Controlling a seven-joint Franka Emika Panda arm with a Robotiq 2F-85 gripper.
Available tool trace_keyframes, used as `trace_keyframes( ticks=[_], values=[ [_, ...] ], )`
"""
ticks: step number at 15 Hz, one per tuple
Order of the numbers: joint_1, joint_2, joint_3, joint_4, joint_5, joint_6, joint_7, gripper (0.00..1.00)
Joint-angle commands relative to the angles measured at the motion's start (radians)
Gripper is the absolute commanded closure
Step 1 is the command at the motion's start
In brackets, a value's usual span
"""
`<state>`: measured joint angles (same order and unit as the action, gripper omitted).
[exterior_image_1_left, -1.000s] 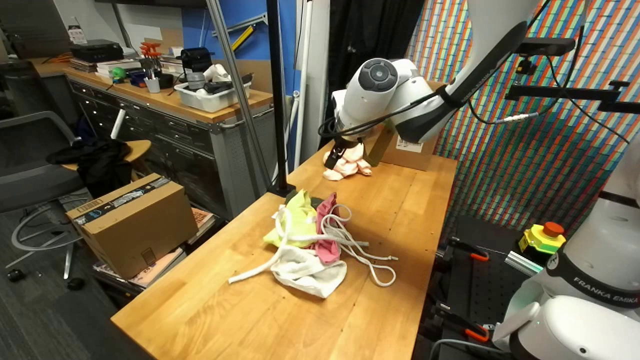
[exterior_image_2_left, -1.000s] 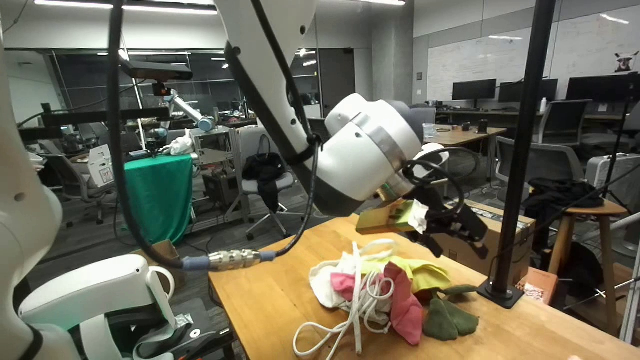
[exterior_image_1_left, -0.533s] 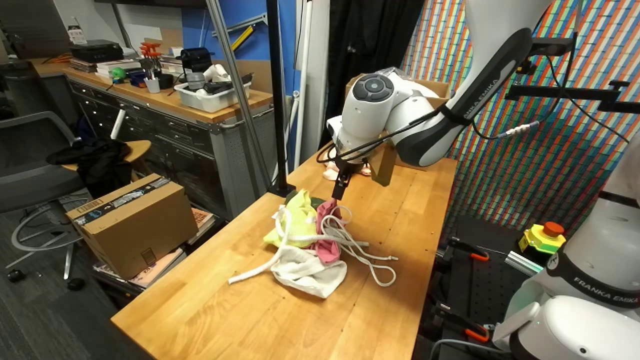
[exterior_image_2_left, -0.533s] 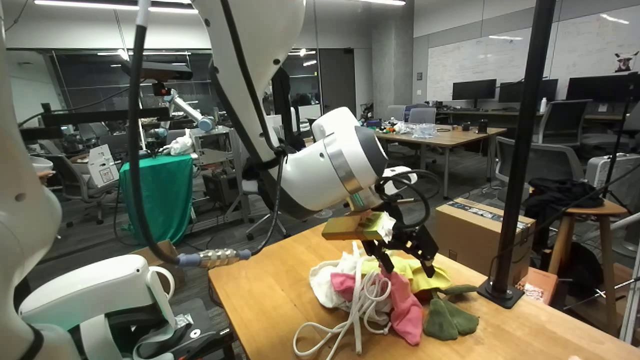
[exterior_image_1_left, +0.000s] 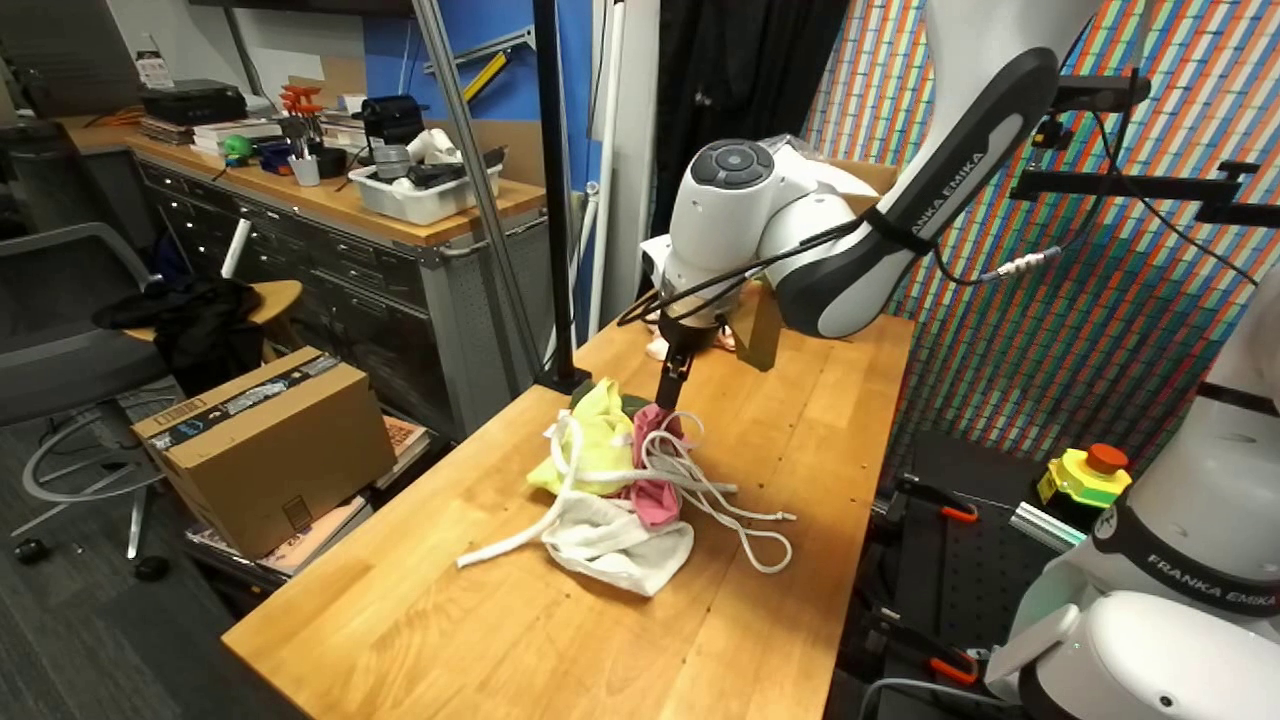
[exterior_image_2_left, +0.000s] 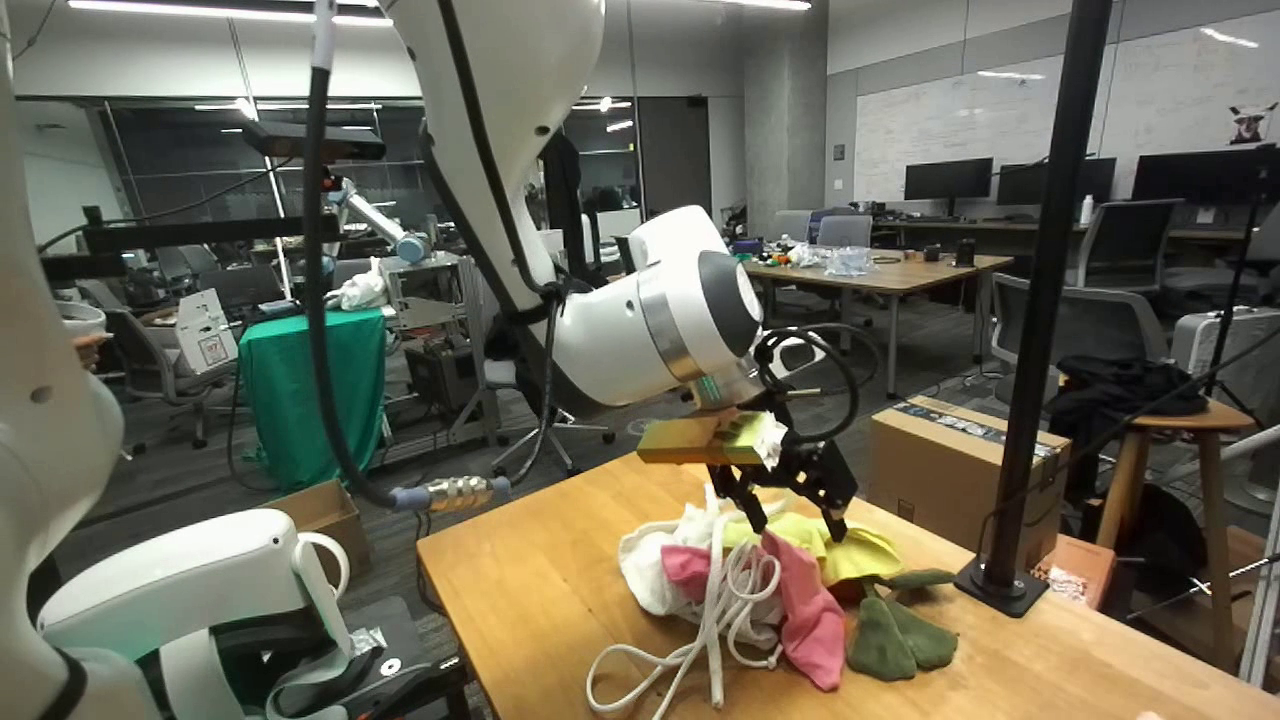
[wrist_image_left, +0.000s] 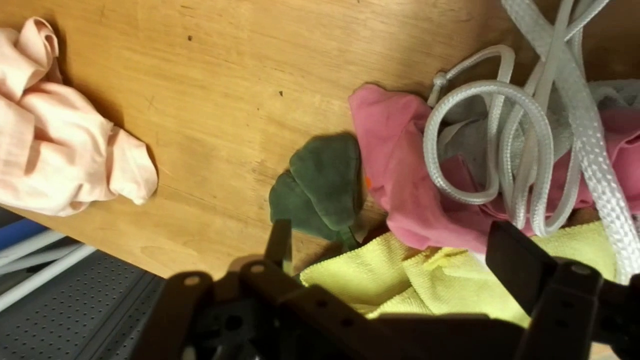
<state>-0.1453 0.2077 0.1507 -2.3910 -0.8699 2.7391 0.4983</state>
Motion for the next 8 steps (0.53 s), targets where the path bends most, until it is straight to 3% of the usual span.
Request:
trace_keyframes(
  ticks=[1,2,3,8],
  values=[
    [-0.026,-0.008,0.043,-0.006,0.131,0.024,-0.136,0.0],
    [-0.027,-0.002,0.052,-0.003,0.166,0.019,-0.167,0.0],
    [0.057,-0.004,-0.023,-0.007,0.246,0.026,-0.234,0.0],
    [0.126,0.018,-0.079,0.02,0.397,0.003,-0.379,0.0]
  ],
)
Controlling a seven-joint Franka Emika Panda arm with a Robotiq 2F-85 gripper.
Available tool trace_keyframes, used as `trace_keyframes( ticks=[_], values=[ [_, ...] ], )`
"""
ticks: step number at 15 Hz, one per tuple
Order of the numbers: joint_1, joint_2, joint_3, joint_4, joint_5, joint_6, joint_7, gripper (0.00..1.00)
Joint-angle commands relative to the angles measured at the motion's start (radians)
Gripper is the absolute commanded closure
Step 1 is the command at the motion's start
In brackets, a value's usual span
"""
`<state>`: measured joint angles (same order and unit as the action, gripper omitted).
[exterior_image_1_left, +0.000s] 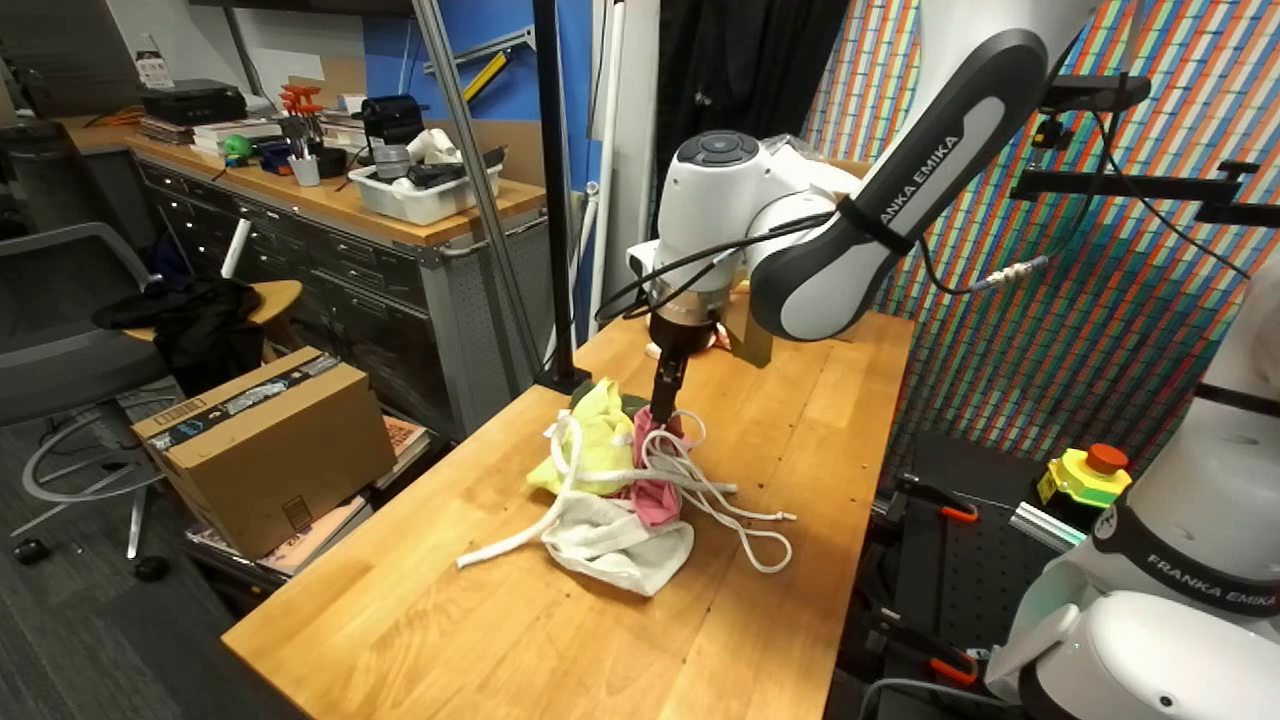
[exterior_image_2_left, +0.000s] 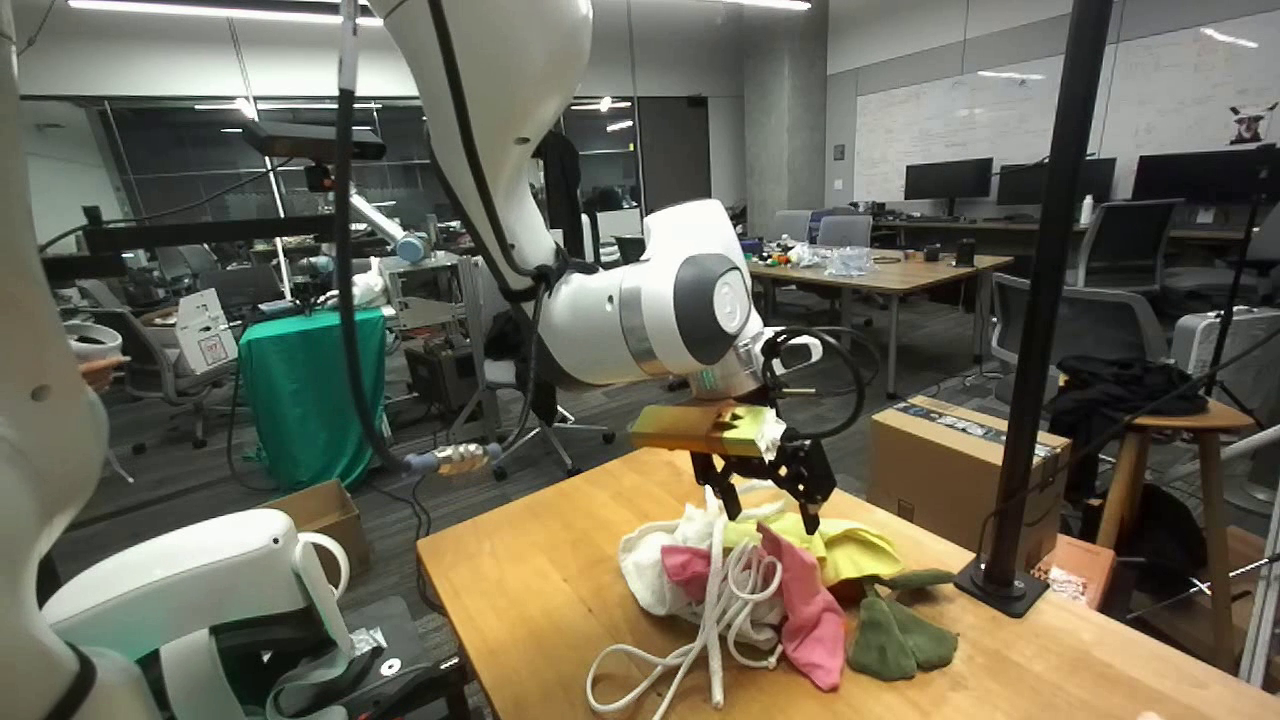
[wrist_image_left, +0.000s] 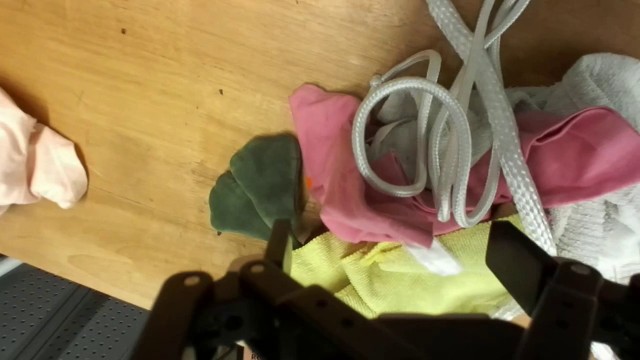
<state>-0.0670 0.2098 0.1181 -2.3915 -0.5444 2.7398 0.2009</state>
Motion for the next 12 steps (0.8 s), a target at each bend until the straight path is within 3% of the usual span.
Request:
trace_keyframes(
  ticks=[1,11,12],
  values=[
    [0.058,0.022,-0.058,0.026,0.087,-0.002,-0.096,0.0],
    [0.077,0.117,-0.093,0.091,0.217,-0.006,-0.224,0.0],
    [0.077,0.123,-0.092,0.096,0.228,-0.005,-0.231,0.25]
  ],
)
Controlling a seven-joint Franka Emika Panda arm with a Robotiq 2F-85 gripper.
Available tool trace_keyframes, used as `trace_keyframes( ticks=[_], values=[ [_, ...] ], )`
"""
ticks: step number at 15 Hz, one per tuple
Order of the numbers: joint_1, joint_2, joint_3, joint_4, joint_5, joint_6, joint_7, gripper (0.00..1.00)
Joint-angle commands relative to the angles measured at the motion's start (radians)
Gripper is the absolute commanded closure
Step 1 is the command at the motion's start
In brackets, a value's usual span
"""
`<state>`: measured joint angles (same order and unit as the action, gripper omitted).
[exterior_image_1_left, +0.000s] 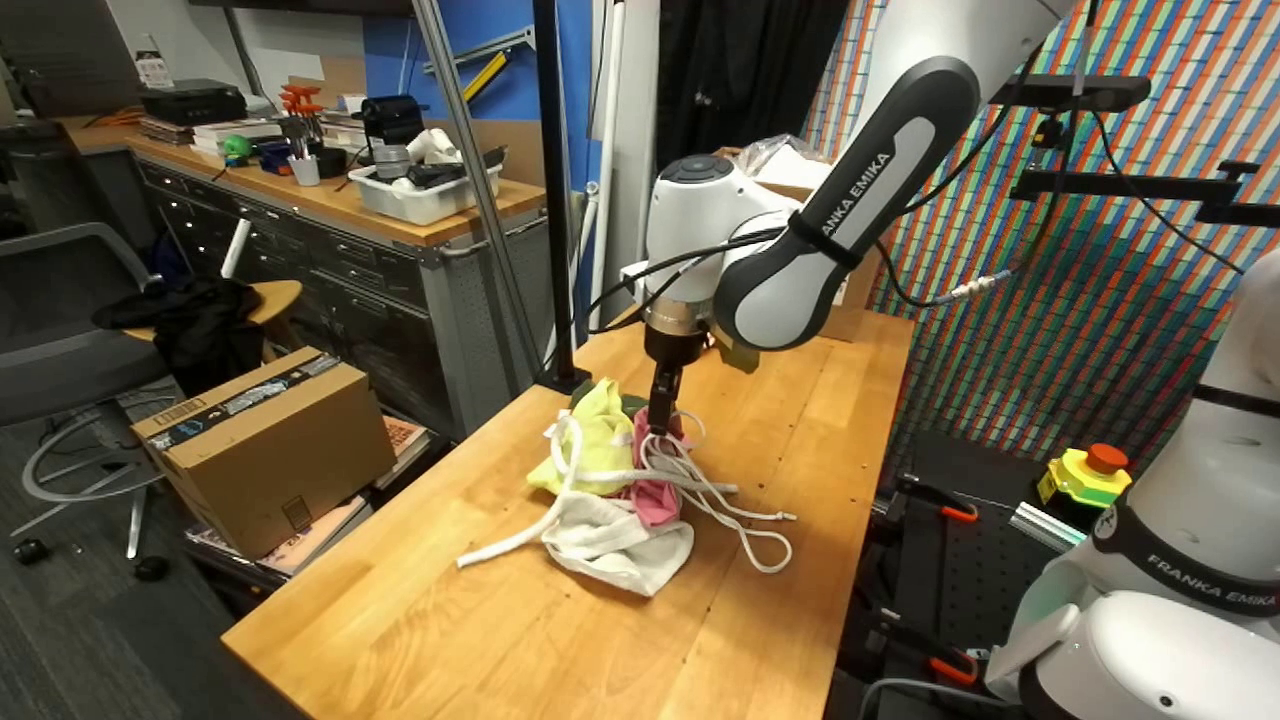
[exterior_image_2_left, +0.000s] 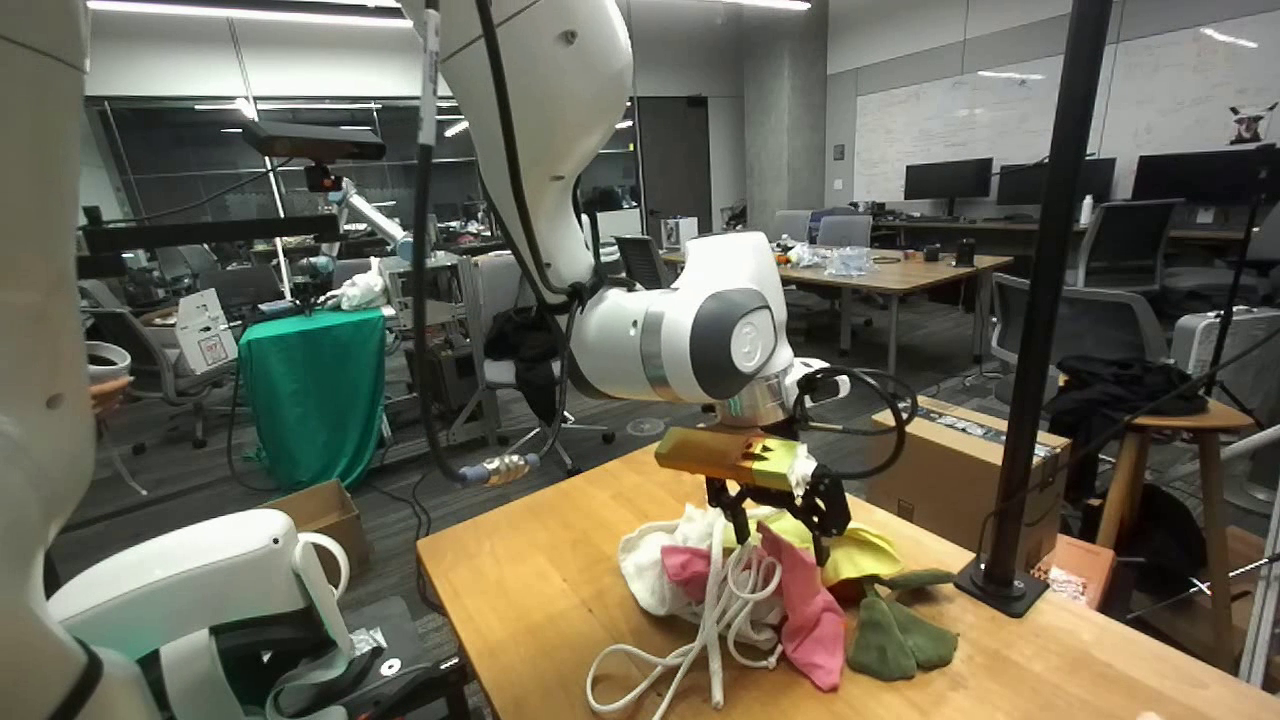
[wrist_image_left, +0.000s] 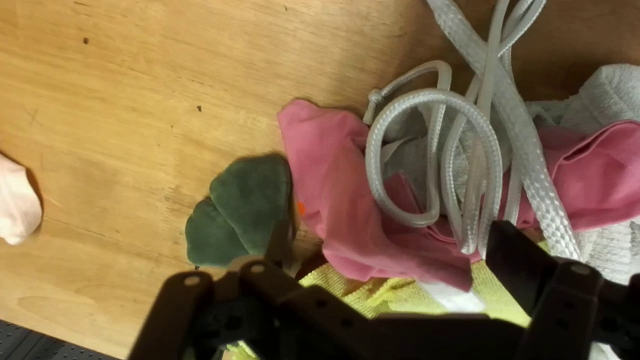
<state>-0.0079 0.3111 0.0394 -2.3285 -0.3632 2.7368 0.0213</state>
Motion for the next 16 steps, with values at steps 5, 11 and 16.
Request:
trace_keyframes(
  ticks=[5,11,16],
  values=[
    [0.014,0.032,-0.017,0.047,0.071,-0.003,-0.088,0.56],
    [0.028,0.025,-0.05,0.048,0.04,0.003,-0.068,0.94],
    [0.055,-0.011,-0.107,0.032,-0.017,0.036,-0.029,0.95]
  ],
)
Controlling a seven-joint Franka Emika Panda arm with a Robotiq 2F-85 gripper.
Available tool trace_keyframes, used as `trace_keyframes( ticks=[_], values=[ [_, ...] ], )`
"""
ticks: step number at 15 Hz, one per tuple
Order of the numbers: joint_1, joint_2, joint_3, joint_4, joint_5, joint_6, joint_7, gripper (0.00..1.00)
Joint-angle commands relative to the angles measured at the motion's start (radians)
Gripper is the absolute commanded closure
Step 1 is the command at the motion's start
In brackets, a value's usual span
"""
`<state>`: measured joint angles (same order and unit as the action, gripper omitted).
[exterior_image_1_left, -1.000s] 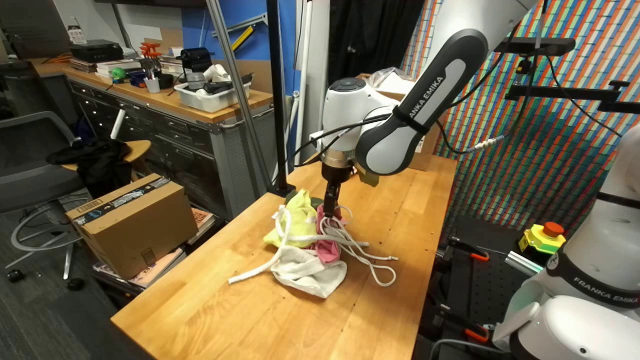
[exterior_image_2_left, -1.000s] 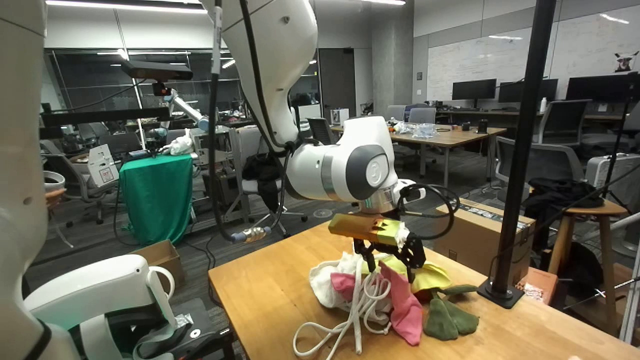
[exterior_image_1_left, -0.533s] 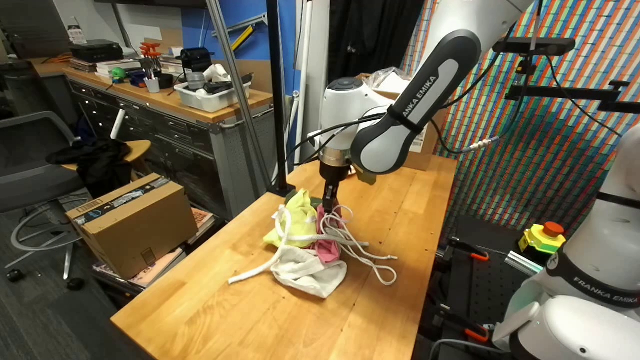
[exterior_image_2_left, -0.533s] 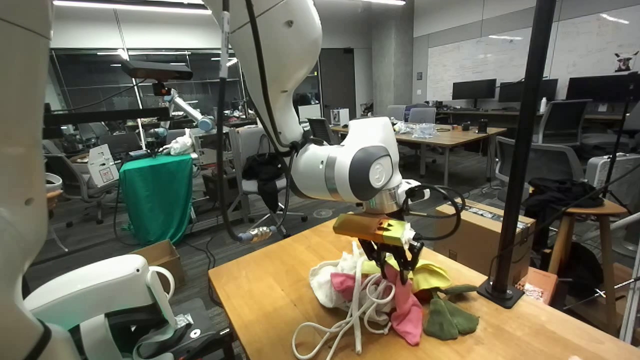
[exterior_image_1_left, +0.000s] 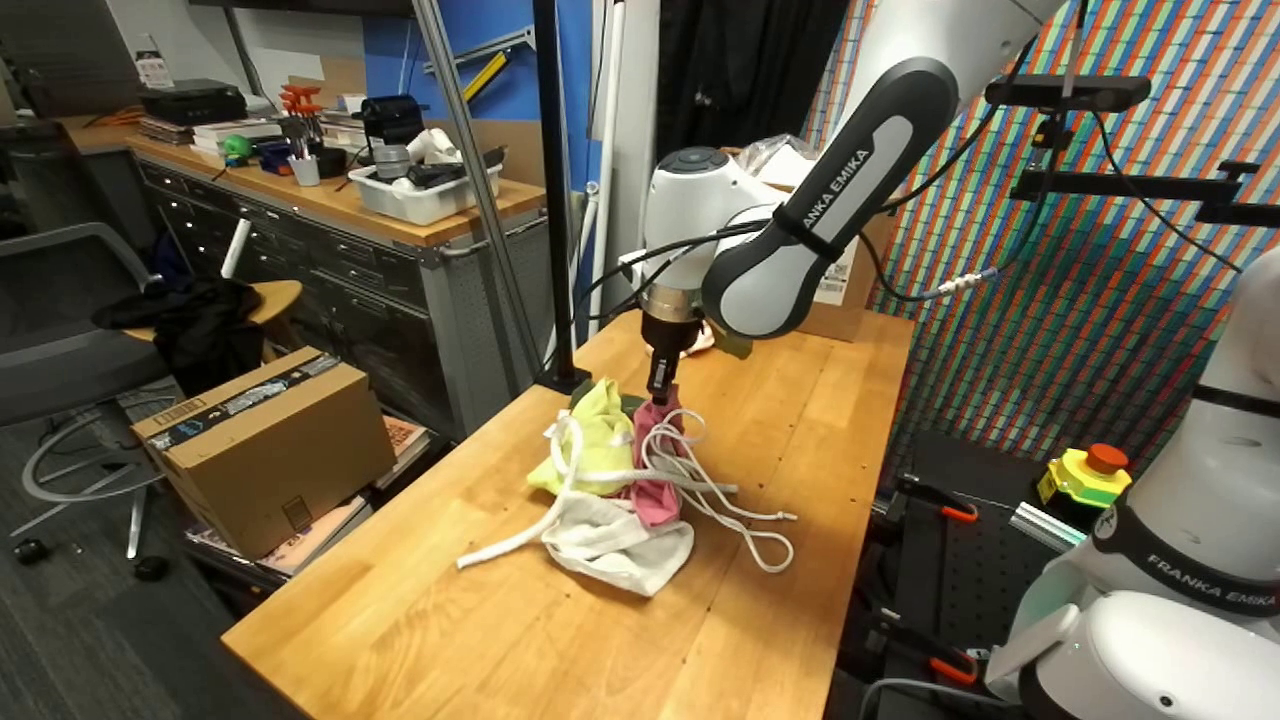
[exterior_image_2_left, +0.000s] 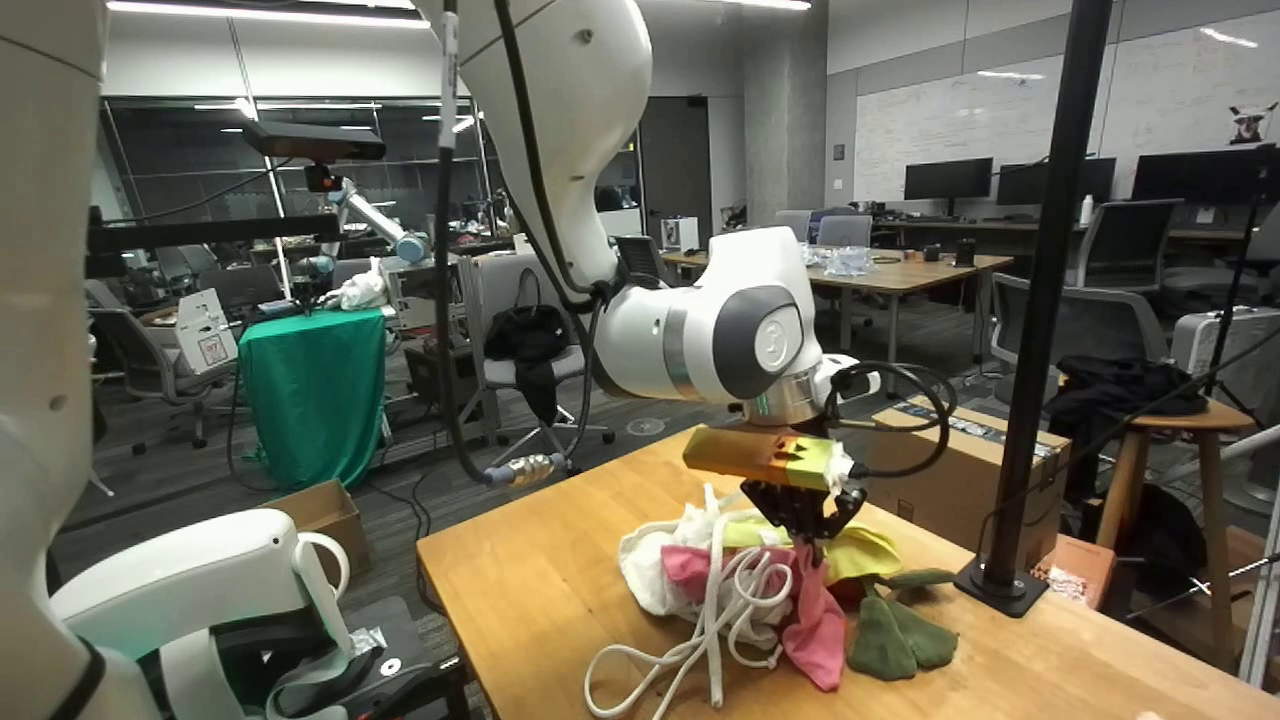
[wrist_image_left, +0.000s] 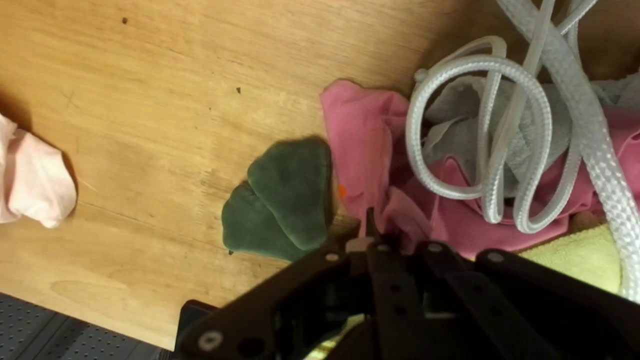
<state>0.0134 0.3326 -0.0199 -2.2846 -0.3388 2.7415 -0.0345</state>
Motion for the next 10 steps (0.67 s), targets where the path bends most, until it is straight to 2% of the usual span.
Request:
trace_keyframes(
  ticks=[1,4,7,10],
  values=[
    [0.04,-0.04,-0.062,-0.016,-0.058,0.043,0.035,0.95],
    [0.076,-0.063,-0.135,-0.024,-0.153,0.114,0.124,0.96],
    [0.125,-0.11,-0.255,-0.027,-0.329,0.205,0.299,0.96],
    [0.161,-0.177,-0.368,-0.021,-0.503,0.242,0.48,0.96]
  ],
)
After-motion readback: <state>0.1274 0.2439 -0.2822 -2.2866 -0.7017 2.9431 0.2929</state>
